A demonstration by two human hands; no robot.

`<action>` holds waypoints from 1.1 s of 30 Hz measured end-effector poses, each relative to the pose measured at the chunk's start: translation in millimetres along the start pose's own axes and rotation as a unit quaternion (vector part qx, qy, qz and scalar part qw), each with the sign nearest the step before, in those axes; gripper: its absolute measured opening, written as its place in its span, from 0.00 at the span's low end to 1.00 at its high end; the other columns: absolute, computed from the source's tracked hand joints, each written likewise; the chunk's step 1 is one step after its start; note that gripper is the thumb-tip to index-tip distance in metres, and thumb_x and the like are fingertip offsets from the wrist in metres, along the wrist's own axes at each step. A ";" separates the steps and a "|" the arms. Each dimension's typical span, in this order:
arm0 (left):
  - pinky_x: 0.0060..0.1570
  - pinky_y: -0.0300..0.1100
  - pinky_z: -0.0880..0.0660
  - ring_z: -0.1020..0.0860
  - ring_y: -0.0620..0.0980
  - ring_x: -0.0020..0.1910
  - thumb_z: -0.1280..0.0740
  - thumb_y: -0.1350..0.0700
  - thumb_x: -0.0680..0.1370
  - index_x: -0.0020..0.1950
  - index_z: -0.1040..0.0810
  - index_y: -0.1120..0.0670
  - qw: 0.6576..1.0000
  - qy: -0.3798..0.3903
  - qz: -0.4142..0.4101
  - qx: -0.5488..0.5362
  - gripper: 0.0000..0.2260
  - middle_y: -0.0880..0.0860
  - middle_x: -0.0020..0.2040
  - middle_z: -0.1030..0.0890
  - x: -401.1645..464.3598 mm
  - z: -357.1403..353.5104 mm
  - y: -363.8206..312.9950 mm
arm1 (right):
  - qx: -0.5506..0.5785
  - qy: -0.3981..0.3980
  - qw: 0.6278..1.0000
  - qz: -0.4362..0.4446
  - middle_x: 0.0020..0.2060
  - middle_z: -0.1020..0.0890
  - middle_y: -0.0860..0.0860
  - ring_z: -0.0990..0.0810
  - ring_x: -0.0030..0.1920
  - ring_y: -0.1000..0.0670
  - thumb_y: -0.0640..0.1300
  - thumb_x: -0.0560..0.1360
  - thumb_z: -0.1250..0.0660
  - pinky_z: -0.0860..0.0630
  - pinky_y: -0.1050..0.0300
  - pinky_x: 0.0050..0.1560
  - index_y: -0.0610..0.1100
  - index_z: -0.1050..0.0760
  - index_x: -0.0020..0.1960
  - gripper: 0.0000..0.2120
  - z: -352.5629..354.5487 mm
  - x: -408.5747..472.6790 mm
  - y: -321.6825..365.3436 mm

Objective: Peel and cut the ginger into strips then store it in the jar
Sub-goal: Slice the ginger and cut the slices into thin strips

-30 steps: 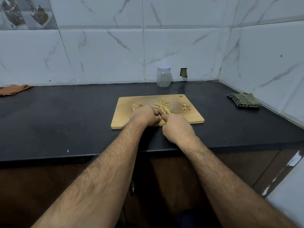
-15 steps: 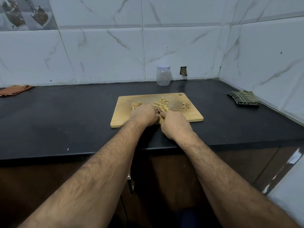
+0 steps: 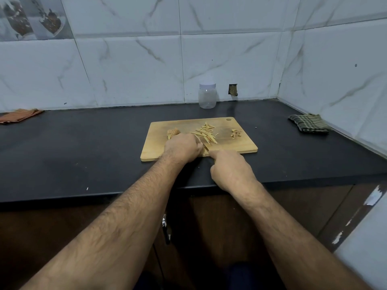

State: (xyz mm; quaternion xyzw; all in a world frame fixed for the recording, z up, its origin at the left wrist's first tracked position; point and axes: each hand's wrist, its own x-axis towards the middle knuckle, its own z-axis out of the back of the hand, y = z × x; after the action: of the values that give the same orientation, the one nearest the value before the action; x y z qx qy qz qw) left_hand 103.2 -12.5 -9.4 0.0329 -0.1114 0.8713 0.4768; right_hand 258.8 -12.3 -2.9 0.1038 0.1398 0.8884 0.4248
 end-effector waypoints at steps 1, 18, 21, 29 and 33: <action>0.45 0.44 0.28 0.21 0.55 0.52 0.43 0.50 0.79 0.58 0.18 0.51 1.000 0.001 0.000 0.000 0.16 0.53 0.53 0.17 -0.3 0.2 -0.4 | -0.002 -0.001 1.000 -0.002 0.60 0.22 0.46 0.24 0.58 0.44 0.38 0.78 0.40 0.29 0.53 0.46 0.51 0.27 0.68 0.21 1.7 -2.1 -0.8; 0.51 0.44 0.26 0.22 0.53 0.56 0.39 0.50 0.80 0.63 0.20 0.43 0.998 -0.008 -0.021 -0.063 0.14 0.51 0.57 0.18 -12.5 4.0 7.3 | 0.022 -0.057 0.998 0.000 0.47 0.23 0.47 0.28 0.46 0.46 0.38 0.78 0.40 0.30 0.52 0.43 0.46 0.31 0.65 0.16 1.8 13.2 3.5; 0.52 0.44 0.26 0.22 0.54 0.59 0.39 0.49 0.81 0.66 0.22 0.45 0.997 -0.033 -0.025 -0.064 0.15 0.52 0.59 0.19 -17.1 1.7 9.0 | 0.011 -0.076 0.997 -0.008 0.46 0.24 0.49 0.28 0.45 0.47 0.39 0.79 0.40 0.32 0.52 0.43 0.46 0.30 0.63 0.13 1.8 16.2 4.0; 0.43 0.45 0.26 0.20 0.54 0.53 0.43 0.48 0.82 0.64 0.20 0.42 0.991 -0.110 -0.069 0.000 0.16 0.52 0.53 0.16 -22.7 -10.6 8.5 | 0.018 -0.060 0.998 0.007 0.60 0.20 0.48 0.23 0.58 0.46 0.39 0.79 0.39 0.28 0.54 0.47 0.52 0.27 0.71 0.22 2.6 20.7 6.7; 0.44 0.45 0.26 0.20 0.55 0.54 0.43 0.48 0.82 0.63 0.19 0.42 0.992 -0.107 -0.072 0.001 0.16 0.52 0.53 0.16 -22.1 -12.3 9.6 | 0.034 -0.055 0.998 0.006 0.61 0.20 0.47 0.23 0.59 0.45 0.38 0.78 0.40 0.25 0.53 0.53 0.54 0.28 0.71 0.23 -0.4 20.4 8.0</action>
State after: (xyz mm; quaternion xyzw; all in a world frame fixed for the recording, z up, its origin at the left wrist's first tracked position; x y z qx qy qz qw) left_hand 107.7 -33.0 -26.5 0.1346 -0.1582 0.8262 0.5237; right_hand 240.3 -1.3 0.8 0.1675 0.1459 0.8788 0.4224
